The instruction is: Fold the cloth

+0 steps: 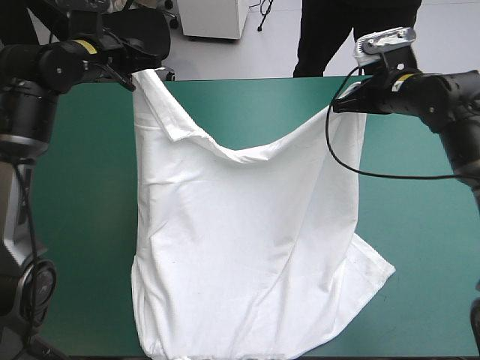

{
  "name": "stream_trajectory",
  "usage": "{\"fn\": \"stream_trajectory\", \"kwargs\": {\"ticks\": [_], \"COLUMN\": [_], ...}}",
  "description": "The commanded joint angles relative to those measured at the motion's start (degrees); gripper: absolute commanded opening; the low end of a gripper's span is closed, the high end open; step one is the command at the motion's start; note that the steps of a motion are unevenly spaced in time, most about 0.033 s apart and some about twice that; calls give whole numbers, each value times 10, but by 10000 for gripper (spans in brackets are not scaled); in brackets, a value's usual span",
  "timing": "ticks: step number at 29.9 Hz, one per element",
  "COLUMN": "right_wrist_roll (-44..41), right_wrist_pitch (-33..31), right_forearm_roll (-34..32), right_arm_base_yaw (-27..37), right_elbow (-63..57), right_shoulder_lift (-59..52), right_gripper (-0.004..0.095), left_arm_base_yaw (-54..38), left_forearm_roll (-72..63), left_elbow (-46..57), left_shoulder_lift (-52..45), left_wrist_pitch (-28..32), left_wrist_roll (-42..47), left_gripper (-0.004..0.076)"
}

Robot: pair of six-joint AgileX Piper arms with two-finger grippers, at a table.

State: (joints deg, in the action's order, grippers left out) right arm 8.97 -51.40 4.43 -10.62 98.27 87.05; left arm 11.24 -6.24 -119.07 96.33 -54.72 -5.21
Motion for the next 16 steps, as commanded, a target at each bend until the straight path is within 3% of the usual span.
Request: {"fn": "stream_trajectory", "kwargs": {"ticks": [1, 6, 9, 16], "right_wrist_roll": [-1, 10, 39, 95], "right_wrist_pitch": [73, 101, 121, 112], "right_forearm_roll": [-1, 5, 45, 140], "right_arm_base_yaw": [10, 16, 25, 47], "right_elbow": [15, 20, 21, 56], "right_shoulder_lift": [32, 108, 150, 223], "right_gripper": [-17, -17, -17, -17], "left_arm_base_yaw": [2, 2, 1, -5], "left_forearm_roll": [7, 43, 56, 38], "left_elbow": [-13, -13, -13, -13], "left_shoulder_lift": [15, 55, 79, 135], "left_wrist_pitch": [67, 127, 156, 159], "left_wrist_roll": [8, 8, 11, 20], "left_gripper": [-17, -17, -17, -17]}}
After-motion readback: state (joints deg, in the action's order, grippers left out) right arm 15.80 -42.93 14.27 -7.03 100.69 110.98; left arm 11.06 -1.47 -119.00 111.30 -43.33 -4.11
